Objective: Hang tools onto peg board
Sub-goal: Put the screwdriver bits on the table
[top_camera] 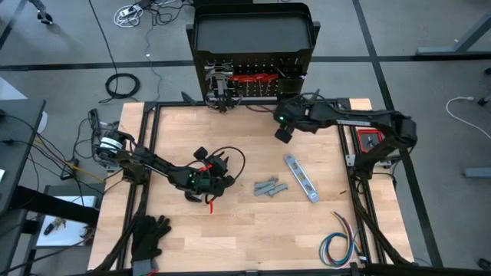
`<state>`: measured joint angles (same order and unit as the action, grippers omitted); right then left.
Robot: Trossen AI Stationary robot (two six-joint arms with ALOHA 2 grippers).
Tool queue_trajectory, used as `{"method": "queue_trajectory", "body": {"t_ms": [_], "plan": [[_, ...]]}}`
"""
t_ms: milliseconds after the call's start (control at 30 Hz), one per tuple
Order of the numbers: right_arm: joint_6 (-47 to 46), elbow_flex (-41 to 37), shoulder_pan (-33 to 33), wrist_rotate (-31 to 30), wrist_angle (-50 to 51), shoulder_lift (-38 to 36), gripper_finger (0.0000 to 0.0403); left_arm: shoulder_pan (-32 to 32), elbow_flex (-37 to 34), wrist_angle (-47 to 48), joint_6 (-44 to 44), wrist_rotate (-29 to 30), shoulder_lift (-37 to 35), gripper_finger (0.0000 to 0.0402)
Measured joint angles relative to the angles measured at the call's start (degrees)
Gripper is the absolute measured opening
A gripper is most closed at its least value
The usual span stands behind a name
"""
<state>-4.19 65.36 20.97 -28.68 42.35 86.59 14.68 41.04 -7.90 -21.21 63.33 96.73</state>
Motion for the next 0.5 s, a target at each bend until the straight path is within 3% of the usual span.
{"method": "queue_trajectory", "body": {"t_ms": [167,367,500], "plan": [[1.1,2.01,4.79,-0.01,-1.35,6.24,0.021,0.0,0.0,0.06,-0.02,-0.52,0.0,0.011],[2.76,5.32,8.4,-1.22,0.35,11.28,0.0194,0.0,0.0,0.14,-0.06,-0.63,0.0,0.011],[4.83,6.01,8.9,-5.12,1.23,13.94,0.019,0.0,0.0,0.17,-0.13,-0.63,0.0,0.011]]}}
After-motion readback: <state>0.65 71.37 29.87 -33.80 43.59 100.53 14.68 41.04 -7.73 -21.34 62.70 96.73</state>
